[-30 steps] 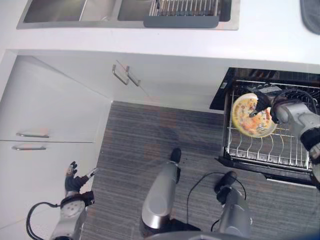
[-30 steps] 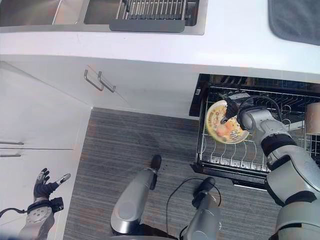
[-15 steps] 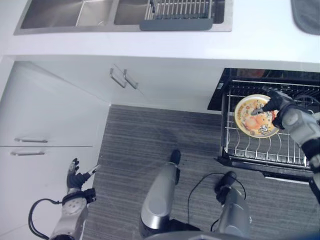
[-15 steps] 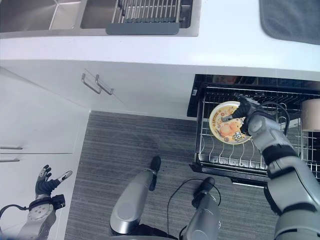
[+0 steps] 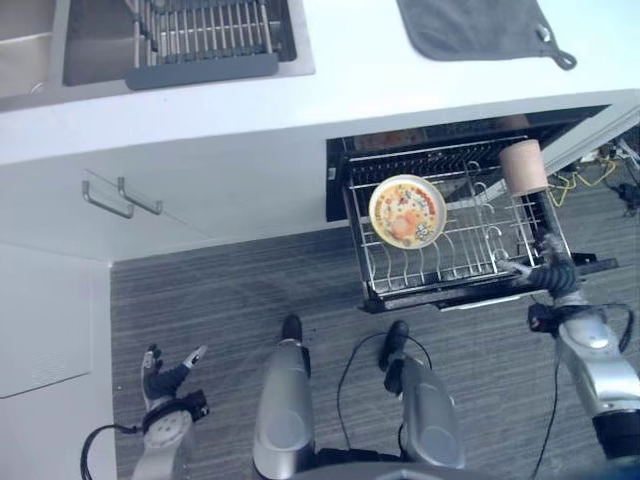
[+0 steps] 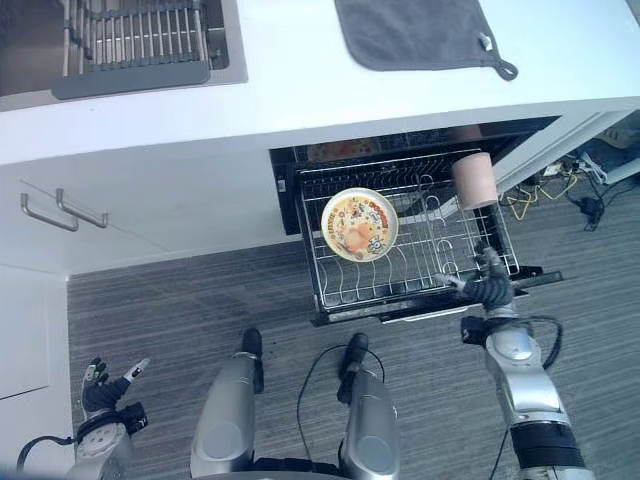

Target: Place the dishes in the dishwasher.

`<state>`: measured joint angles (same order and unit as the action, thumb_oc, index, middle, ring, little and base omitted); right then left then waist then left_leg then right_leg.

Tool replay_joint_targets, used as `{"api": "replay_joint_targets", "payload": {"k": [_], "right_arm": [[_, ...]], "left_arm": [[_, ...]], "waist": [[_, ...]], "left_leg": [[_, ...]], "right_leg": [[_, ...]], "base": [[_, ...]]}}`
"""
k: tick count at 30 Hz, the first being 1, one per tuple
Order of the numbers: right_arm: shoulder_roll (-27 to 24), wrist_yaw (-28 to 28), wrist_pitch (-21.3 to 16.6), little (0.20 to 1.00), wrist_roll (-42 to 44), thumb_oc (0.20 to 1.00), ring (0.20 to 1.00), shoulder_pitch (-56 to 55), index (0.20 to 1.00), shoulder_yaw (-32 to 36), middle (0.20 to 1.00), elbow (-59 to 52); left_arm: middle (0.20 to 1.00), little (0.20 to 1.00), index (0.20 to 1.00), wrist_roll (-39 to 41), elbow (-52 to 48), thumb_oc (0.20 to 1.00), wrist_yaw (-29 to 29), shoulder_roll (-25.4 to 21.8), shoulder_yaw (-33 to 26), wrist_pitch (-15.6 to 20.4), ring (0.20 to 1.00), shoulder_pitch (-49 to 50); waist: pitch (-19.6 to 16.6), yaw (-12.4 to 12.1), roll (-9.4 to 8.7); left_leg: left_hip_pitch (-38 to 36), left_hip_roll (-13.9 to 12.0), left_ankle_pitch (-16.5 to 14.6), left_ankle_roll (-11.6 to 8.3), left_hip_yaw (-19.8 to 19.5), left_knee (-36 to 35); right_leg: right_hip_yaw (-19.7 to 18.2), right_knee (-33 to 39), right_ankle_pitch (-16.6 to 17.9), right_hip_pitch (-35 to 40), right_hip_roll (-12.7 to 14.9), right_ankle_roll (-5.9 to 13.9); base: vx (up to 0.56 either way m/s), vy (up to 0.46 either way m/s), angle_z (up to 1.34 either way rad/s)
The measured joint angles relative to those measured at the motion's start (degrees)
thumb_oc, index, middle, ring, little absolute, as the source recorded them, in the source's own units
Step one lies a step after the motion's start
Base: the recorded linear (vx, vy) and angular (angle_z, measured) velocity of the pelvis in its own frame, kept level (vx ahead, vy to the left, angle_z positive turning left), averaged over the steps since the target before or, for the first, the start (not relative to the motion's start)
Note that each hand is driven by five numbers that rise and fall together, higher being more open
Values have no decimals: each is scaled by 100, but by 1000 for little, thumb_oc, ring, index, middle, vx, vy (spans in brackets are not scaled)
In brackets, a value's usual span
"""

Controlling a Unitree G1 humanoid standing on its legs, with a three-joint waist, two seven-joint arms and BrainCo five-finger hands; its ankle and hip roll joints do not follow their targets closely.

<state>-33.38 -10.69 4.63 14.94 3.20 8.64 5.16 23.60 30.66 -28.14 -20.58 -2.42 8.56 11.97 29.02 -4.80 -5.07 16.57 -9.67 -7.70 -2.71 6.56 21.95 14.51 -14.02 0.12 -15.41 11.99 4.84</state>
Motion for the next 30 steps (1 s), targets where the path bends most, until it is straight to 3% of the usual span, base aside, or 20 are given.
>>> {"api": "replay_joint_targets", "payload": {"k": [1, 2, 3, 8, 12, 14, 15, 16, 17, 19, 22, 23, 24, 27, 30], "right_arm": [[-20, -94, -64, 1000, -2, 1000, 1000, 10, 1000, 100, 1000, -79], [-45, -173, -43, 642, -61, 642, 642, -43, 642, 122, 642, -140], [-91, -267, -52, 200, -180, 200, 200, -137, 200, 153, 200, -410], [128, -1696, -670, 200, -544, 200, 200, -388, 200, 1141, 200, -913], [418, -2235, -888, 200, -361, 200, 200, -585, 200, 1212, 200, -244], [886, -2296, -873, 200, -29, 200, 200, -598, 200, 925, 200, 469], [915, -2248, -1136, 200, 235, 200, 200, -548, 200, 842, 200, 815], [934, -2082, -1413, 200, 956, 200, 200, -126, 200, 683, 200, 2169], [1022, -1928, -1292, 200, 1606, 200, 200, 337, 200, 529, 200, 3153], [1041, -1328, -1273, 200, 2661, 200, 200, 817, 200, 495, 200, 3128], [953, -648, -1184, 200, 3945, 200, 200, 1238, 200, 474, 200, 3281], [984, -583, -1191, 200, 4719, 200, 200, 1562, 200, 395, 200, 3827], [868, -470, -1234, 200, 4965, 200, 200, 1694, 200, 382, 200, 3943], [169, 2, -478, 200, 5144, 200, 200, 1770, 200, 277, 200, 3919], [-155, 214, -155, 200, 4976, 200, 200, 2073, 200, 251, 200, 3899]], "left_arm": [[1000, 1000, 1000, -1, -5, 1000, -19, -5, -22, 1, 1000, 11], [1000, 1000, 1000, 0, -6, 1000, -47, -12, -24, 2, 1000, -14], [1000, 1000, 1000, 0, -5, 1000, -65, -7, -30, 2, 1000, -6], [1000, 1000, 1000, 2, 109, 1000, -112, 79, -59, 37, 1000, -25], [1000, 1000, 1000, 1, 150, 1000, -111, 156, -38, 96, 1000, -34], [1000, 1000, 1000, 2, 178, 1000, -117, 276, 7, 162, 1000, -46], [1000, 1000, 1000, 2, 199, 1000, -128, 274, 11, 172, 1000, -72], [1000, 1000, 1000, 1, 348, 1000, -129, 248, 77, 182, 1000, -285], [1000, 1000, 1000, 1, 449, 1000, -127, 205, 278, 176, 1000, -408], [1000, 1000, 1000, 1, 607, 1000, -125, 353, 483, 211, 1000, -470], [1000, 1000, 1000, 1, 642, 1000, -193, 382, 517, 277, 1000, -488], [1000, 1000, 1000, 2, 631, 1000, -234, 403, 692, 281, 1000, -476], [1000, 1000, 1000, 3, 637, 1000, -265, 411, 934, 289, 1000, -469], [1000, 1000, 1000, 3, 658, 1000, -274, 465, 1130, 300, 1000, -430], [1000, 1000, 1000, 3, 597, 1000, -289, 453, 1129, 300, 1000, -244]], "waist": [[4, -2, -22], [4, 56, -66], [3, 62, -63], [3, 277, -59], [5, 325, 71], [66, 323, 390], [67, 300, 404], [71, 234, 406], [84, 209, 432], [137, 149, 715], [95, -47, 858], [-31, -77, 1074], [-100, -73, 1177], [-220, -146, 1354], [-248, -218, 1384]], "left_leg": [[-13, -15, 0, 0, 18, -13], [-45, -27, 7, -14, 52, -20], [-48, -33, 25, -41, 83, -31], [-72, -19, 6, -38, 359, -73], [-52, -21, 2, -41, 385, -71], [79, -22, -3, -36, 422, -31], [111, -34, -5, -24, 414, -41], [196, -29, 29, -45, 323, -46], [241, -15, 62, -46, 282, -86], [235, 29, 74, -50, 285, -90], [120, 199, 64, -22, 214, -115], [110, 299, 105, -53, 230, -117], [87, 372, 112, -41, 257, -120], [69, 438, 75, 28, 227, -172], [168, 430, 118, 53, 173, -165]], "right_leg": [[-24, 15, 5, -4, -16, 1], [-68, 40, 27, -3, -38, -14], [-78, 87, 58, -5, -45, -21], [-291, 297, 265, -67, -55, -30], [-312, 270, 282, -121, -50, -3], [-417, 85, 214, -343, -28, -43], [-410, 35, 183, -392, -28, -26], [-324, -63, 116, -469, -3, -2], [-290, -68, 97, -518, 6, -21], [-287, -124, 94, -542, 56, -19], [-255, -339, -23, -472, 244, -30], [-263, -421, -37, -478, 369, 23], [-262, -472, -35, -488, 447, 29], [-241, -509, -88, -494, 539, 98], [-165, -604, -132, -584, 548, 100]], "base": [[-53, 37, -16], [-75, 65, -15], [-49, 55, -23], [-49, 70, -20], [-48, 27, -6], [-46, -43, -6], [-49, -78, 11], [-38, -51, 24], [-10, -23, 22], [13, 7, 8], [25, 49, 23], [-9, 73, 13], [1, 53, 9], [26, 17, 11], [5, 2, 12]]}}
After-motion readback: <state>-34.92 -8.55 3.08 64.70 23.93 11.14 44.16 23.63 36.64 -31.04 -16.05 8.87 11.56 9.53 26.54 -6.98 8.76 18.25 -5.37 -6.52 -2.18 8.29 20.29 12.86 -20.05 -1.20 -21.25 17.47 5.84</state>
